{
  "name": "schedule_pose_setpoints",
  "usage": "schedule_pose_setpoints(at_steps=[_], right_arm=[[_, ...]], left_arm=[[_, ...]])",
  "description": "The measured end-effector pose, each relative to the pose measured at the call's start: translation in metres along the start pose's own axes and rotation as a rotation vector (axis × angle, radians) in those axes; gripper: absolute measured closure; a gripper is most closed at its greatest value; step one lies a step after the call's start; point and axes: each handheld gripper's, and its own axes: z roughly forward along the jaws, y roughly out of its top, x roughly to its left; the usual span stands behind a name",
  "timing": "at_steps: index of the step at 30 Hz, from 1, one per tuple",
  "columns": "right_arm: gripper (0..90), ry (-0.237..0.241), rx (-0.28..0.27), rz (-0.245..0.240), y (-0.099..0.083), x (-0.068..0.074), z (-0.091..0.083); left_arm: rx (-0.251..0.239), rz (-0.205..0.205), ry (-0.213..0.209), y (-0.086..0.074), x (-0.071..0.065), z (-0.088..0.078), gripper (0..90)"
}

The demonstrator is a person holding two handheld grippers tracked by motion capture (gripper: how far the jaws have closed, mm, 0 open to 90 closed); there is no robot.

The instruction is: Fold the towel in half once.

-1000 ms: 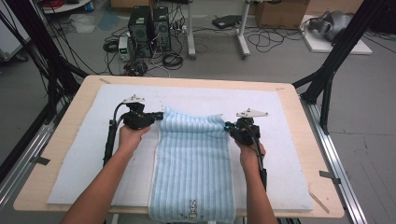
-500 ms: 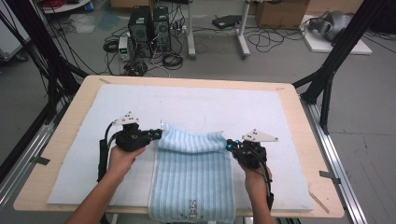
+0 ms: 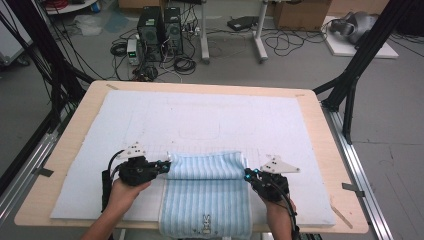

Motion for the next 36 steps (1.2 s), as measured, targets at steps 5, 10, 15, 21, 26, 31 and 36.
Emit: schedule_pose_setpoints(at_steps=[5, 10, 15, 21, 26, 31, 36], right_arm=[[81.7, -0.005, 0.036, 0.001, -0.007, -0.002, 0.002], [62.1, -0.014, -0.022, 0.037, 0.006, -0.009, -0.004], [51.2, -0.044, -0.017, 0.073, 0.030, -0.023, 0.008], [51.2, -0.051, 0.091, 0.118, 0.052, -0.036, 0.051], [51.5, -0.040, 0.167, 0.129, 0.055, -0.039, 0.075], [72.5, -0.020, 0.217, 0.093, 0.051, -0.036, 0.083], [83.5, -0.021, 0.216, 0.015, 0.052, -0.030, 0.082]], left_arm=[[-0.020, -0.016, 0.043, 0.000, 0.003, -0.001, 64.3], [-0.080, -0.015, 0.089, 0.012, 0.012, -0.006, 42.5], [-0.037, -0.011, 0.078, 0.024, 0.021, 0.012, 42.5], [0.052, -0.040, 0.085, 0.019, 0.030, 0.033, 49.5], [0.077, -0.025, 0.113, 0.018, 0.032, 0.036, 59.9], [0.092, 0.024, 0.135, 0.015, 0.032, 0.037, 84.4], [0.037, 0.025, 0.150, 0.018, 0.030, 0.033, 86.1]])
